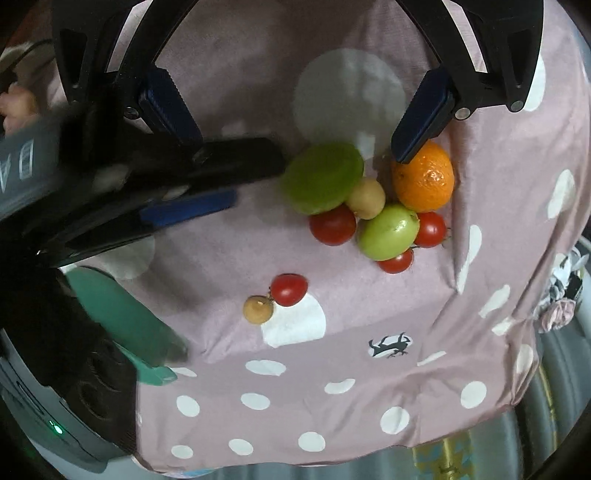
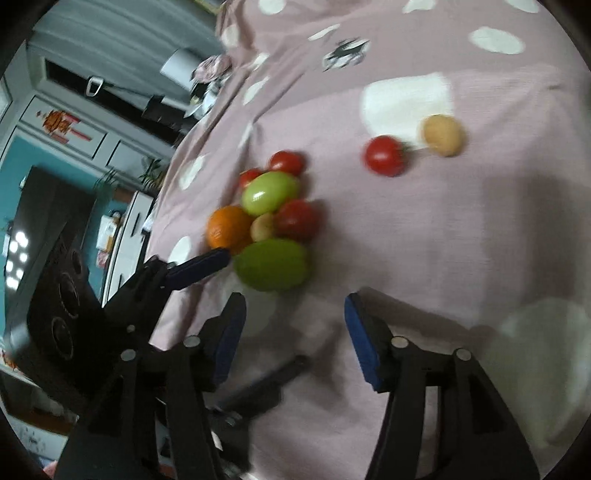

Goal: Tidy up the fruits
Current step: 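Grasp a green oval fruit beside the orange with the right gripper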

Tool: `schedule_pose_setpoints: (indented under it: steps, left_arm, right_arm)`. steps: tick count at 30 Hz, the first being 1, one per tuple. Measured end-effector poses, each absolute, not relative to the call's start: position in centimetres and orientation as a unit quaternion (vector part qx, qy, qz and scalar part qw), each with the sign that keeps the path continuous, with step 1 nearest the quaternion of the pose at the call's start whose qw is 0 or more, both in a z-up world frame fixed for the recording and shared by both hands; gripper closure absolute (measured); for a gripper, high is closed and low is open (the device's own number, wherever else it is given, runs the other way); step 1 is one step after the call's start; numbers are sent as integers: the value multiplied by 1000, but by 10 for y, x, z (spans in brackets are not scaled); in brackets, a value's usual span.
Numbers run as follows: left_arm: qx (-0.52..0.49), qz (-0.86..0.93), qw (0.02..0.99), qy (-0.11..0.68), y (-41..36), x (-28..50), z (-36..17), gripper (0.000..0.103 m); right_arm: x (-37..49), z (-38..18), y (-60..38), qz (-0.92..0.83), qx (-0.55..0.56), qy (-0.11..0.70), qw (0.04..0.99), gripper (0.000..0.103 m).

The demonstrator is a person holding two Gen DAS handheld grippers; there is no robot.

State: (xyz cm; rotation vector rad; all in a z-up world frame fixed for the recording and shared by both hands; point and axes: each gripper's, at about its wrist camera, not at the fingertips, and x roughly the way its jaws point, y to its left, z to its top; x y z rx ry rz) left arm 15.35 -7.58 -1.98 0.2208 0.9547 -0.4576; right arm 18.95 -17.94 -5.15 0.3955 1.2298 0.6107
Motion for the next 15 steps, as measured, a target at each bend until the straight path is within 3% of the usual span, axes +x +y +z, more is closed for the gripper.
schedule_pose_setpoints:
  steps: [3,5,7,12,15]
  left_arm:
    - [91,-222,851,468,-70,158,-21,4]
    - [87,-213,852,470,-69,164,-22,13]
    - [105,-208,855,464,-70,166,-22,30]
    - [101,-237,845,468,-69,170,-25,40]
    - [71,-236,840,483,-60,178,-28,54]
  right_arm:
    - [195,-54,-169,284,186,563,754,43]
    - [202,-57,-170,274,222,564,747,43]
    - [206,-58,-171,273,248,563,739,43]
    - [211,-58,-163,272,238,574,734,43]
    - [217,-61,-161,274,254,575,728,47]
